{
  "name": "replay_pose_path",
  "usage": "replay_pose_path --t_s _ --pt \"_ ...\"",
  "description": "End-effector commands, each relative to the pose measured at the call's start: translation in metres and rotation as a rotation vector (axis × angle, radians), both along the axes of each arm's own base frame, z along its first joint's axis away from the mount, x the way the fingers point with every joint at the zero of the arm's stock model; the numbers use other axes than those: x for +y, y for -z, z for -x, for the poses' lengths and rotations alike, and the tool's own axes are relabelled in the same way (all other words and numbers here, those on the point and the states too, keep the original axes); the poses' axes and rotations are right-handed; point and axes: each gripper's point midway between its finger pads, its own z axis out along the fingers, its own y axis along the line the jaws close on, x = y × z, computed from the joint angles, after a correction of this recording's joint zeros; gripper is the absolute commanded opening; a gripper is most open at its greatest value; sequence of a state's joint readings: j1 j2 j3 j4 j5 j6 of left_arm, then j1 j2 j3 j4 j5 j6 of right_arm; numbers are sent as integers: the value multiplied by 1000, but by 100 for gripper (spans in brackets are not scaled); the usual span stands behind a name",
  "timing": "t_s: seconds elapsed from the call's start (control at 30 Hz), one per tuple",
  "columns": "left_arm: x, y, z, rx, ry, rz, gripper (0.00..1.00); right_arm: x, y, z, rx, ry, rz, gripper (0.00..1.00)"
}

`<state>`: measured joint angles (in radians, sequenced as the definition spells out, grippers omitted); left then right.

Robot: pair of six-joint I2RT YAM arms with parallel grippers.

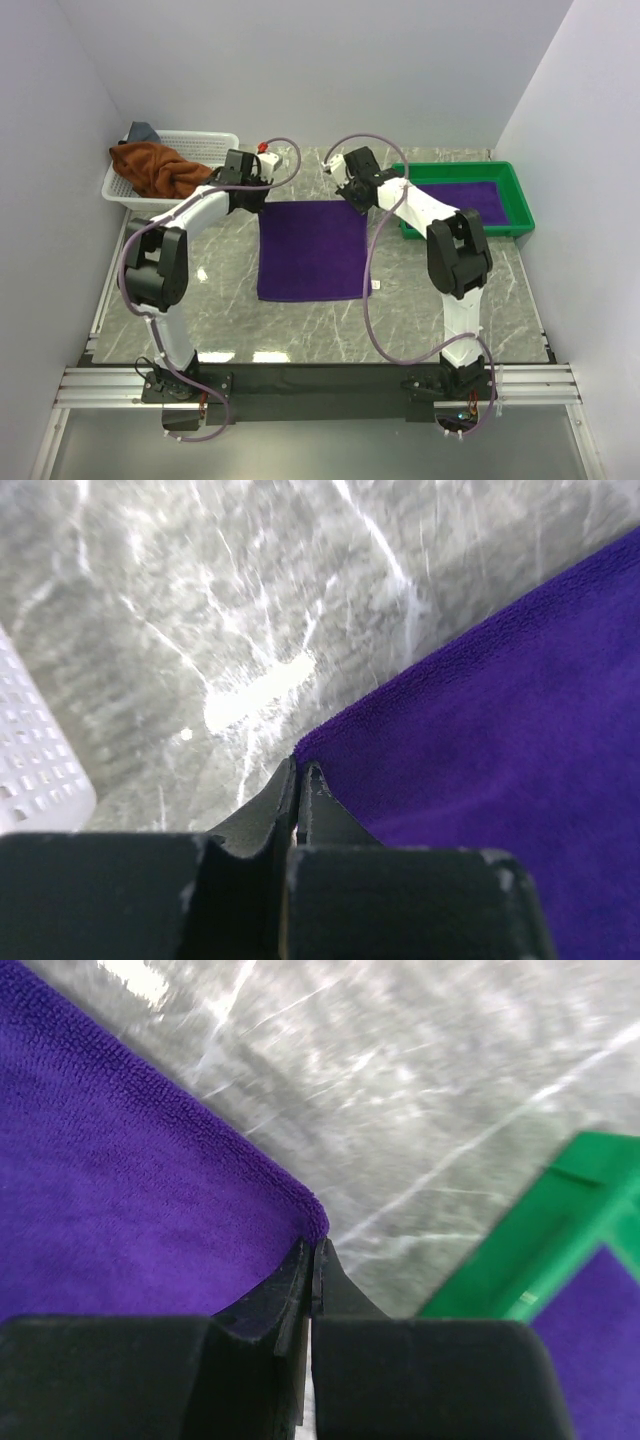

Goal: Fold and stack the towels
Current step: Fold the towel

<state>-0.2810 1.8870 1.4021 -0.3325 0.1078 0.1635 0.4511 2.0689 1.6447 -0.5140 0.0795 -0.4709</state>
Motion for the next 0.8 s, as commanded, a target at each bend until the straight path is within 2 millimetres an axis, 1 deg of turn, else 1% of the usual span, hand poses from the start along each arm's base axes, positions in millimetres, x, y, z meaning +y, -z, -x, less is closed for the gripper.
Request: replay_pose_path --t_s 0.0,0.03,0.07,0.1,0.17,0.2,0.23,0.27,0.3,0.33,0.37,0.4,0.43,0.47,0.5,0.53,0.57,0.6,0.63,0.67,0.73,0.77 --pt "10 -28 -3 -92 -25 -6 1 -13 -46 -9 -133 32 8 0" --pt "11 -29 -1 -93 -29 -6 1 -13 -51 -9 -148 34 5 0" --pt "12 -34 1 -104 -30 -1 1 -14 -52 -8 -153 35 5 0" --pt "13 -30 5 -95 -35 -2 1 -14 -48 -3 -144 31 9 0" --pt "14 -35 9 -103 -40 9 1 -13 -54 1 -160 31 10 0" --pt "14 -33 14 -96 -41 10 1 -15 -49 5 -150 36 16 0" --pt "14 -35 16 -95 -46 17 1 -14 -54 8 -164 34 14 0" --pt "14 -43 18 -112 -50 24 1 -15 -55 10 -170 37 21 0" --pt "14 -41 22 -105 -50 28 1 -17 -50 15 -159 40 25 0" --pt "14 -44 25 -108 -49 35 1 -16 -53 18 -163 38 22 0" --pt "14 -51 28 -122 -52 43 1 -14 -52 22 -164 36 24 0" --pt "14 -50 33 -116 -51 43 1 -16 -47 28 -156 41 40 0" --pt "15 -51 36 -117 -60 44 1 -17 -51 31 -168 44 39 0" --pt "16 -54 40 -117 -62 45 1 -17 -45 39 -156 38 50 0" --pt "15 -50 46 -105 -60 40 1 -18 -44 42 -158 48 53 0" --pt "15 -49 49 -98 -69 42 1 -17 -50 45 -171 48 44 0" --pt "15 -49 53 -95 -68 42 1 -19 -44 52 -161 46 50 0" --pt "13 -45 60 -87 -70 39 1 -20 -45 55 -169 57 48 0" --pt "12 -44 63 -88 -75 36 1 -20 -50 57 -184 61 36 0" --pt "13 -44 67 -95 -85 34 1 -21 -45 64 -174 59 39 0" --pt "10 -46 73 -98 -101 51 1 -24 -49 69 -187 65 38 0" --pt "10 -51 76 -112 -106 62 1 -26 -46 73 -181 66 46 0"
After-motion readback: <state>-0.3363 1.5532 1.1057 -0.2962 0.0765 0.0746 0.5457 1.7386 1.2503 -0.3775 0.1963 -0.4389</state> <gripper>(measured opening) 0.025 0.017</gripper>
